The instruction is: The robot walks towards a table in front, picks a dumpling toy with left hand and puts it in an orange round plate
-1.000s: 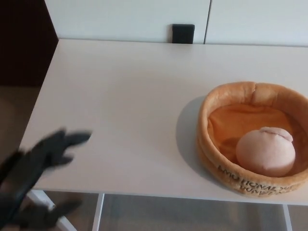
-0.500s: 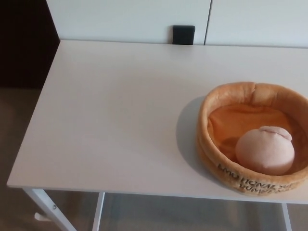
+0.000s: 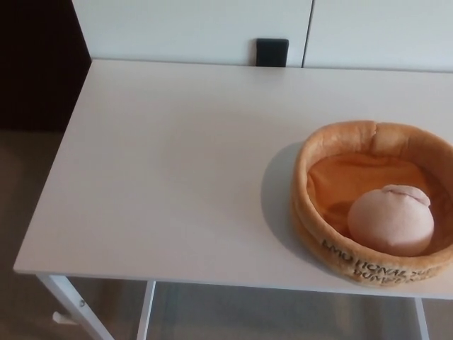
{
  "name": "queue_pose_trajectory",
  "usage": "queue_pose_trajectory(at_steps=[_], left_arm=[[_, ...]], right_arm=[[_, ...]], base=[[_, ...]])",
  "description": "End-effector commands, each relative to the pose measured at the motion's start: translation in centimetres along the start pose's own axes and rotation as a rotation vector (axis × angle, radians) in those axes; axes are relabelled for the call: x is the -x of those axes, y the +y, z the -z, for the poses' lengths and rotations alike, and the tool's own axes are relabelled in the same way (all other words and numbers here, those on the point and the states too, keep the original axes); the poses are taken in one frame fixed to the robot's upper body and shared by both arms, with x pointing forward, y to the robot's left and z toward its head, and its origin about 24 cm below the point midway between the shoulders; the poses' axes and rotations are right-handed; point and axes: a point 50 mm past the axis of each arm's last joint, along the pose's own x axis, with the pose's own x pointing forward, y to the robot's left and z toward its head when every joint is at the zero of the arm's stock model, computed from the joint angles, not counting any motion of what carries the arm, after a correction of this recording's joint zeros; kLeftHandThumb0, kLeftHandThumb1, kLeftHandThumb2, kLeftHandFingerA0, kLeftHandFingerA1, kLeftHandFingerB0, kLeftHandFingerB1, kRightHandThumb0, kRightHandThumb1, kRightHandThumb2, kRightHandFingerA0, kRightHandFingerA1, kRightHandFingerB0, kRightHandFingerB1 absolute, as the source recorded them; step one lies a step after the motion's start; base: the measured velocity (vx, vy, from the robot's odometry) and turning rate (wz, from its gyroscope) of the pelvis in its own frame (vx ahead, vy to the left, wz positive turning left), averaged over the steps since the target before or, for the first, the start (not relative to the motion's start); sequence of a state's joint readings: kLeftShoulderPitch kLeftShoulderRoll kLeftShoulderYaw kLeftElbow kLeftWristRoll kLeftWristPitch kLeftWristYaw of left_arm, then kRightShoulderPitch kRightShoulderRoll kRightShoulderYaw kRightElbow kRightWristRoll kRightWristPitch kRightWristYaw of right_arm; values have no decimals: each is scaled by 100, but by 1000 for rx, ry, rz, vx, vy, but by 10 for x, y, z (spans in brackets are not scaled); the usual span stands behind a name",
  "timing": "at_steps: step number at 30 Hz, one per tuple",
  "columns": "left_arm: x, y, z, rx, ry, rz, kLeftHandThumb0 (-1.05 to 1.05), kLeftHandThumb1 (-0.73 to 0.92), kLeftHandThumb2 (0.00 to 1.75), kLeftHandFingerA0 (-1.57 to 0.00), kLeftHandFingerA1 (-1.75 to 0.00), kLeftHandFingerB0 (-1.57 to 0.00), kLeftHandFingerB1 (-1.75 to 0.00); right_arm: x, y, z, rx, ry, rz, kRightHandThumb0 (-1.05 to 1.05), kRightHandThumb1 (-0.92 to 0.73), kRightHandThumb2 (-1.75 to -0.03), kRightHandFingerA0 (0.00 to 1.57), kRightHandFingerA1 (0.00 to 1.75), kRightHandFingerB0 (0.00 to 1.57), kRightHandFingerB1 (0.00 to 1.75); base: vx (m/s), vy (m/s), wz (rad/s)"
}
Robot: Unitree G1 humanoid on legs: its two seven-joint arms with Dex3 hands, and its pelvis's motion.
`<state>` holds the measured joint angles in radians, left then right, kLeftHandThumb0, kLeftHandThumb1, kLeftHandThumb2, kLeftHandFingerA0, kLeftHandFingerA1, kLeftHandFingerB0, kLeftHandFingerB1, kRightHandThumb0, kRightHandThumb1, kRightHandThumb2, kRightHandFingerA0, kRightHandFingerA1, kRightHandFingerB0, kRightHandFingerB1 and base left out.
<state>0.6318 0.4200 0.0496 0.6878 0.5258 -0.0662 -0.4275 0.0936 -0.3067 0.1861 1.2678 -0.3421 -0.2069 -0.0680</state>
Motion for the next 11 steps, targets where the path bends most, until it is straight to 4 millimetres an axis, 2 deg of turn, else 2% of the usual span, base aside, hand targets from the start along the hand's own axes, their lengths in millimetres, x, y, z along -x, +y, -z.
queue_pose_trajectory(at_steps=[1, 6, 11], left_arm=[[-19, 17, 8, -4, 123, -342, -34, 66, 59, -61, -62, -43, -43], [-23, 13, 4, -6, 117, -366, -37, 66, 58, -60, -61, -44, -42], [-26, 18, -6, -7, 95, -383, -37, 66, 58, -60, -61, -44, -42]], right_arm=[[10, 13, 21, -92, 30, 16, -24, -55, -58, 64, 58, 36, 34], [8, 6, 20, -92, 24, 25, -27, -55, -57, 64, 59, 37, 34], [6, -3, 15, -103, 11, 43, -27, -55, -57, 64, 59, 37, 34]], base=[[0, 0, 0], [0, 0, 0], [0, 0, 0]])
